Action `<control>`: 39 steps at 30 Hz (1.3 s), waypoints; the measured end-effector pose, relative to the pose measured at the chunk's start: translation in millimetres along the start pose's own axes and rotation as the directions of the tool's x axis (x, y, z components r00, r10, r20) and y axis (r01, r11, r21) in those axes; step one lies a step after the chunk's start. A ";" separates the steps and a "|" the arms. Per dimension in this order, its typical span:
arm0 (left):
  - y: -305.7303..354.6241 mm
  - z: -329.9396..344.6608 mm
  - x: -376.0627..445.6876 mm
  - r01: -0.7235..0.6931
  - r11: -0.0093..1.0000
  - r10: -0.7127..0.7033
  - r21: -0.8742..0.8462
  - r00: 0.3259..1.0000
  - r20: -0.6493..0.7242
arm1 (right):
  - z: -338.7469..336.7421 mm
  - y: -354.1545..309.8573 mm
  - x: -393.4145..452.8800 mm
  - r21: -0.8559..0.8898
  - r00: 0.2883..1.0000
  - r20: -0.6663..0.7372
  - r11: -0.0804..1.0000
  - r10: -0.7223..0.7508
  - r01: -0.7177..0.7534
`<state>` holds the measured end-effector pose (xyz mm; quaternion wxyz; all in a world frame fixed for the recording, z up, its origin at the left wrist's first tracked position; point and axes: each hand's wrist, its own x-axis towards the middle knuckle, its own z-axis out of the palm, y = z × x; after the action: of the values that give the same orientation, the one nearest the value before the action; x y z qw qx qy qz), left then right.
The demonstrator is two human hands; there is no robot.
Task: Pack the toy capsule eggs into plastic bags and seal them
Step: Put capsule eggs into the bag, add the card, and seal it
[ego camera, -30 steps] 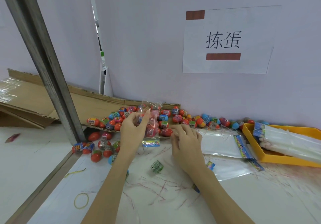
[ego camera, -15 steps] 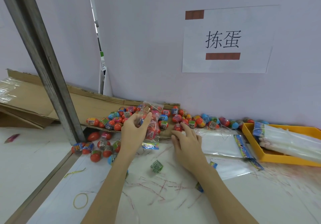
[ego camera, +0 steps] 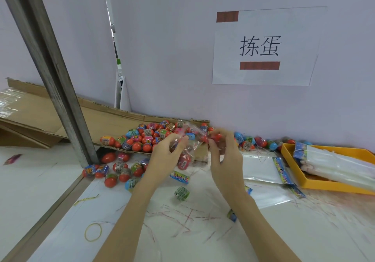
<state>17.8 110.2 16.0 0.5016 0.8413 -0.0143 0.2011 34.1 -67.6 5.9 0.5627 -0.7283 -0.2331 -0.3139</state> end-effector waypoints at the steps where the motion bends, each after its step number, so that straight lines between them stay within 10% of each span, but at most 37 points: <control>1: 0.7 1.3 -0.9 -0.026 1.000 0.026 0.011 0.999 0.028 | 0.3 -1.7 0.0 0.011 1.000 -0.005 1.000 -0.008 0.008; 15: 5.4 8.5 -7.3 -0.143 0.989 0.134 0.034 0.972 0.194 | 0.5 -0.6 -2.6 -0.184 0.991 0.021 0.974 -0.134 0.136; 39: 5.0 11.6 -5.8 -0.089 0.996 0.090 -0.020 0.992 0.086 | -3.5 -0.3 -2.9 -0.110 0.950 0.313 0.993 -0.015 0.052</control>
<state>15.1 96.8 13.4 0.4979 0.8436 -0.0755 0.1867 31.2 -70.8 4.6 0.4698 -0.7964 -0.3124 -0.2178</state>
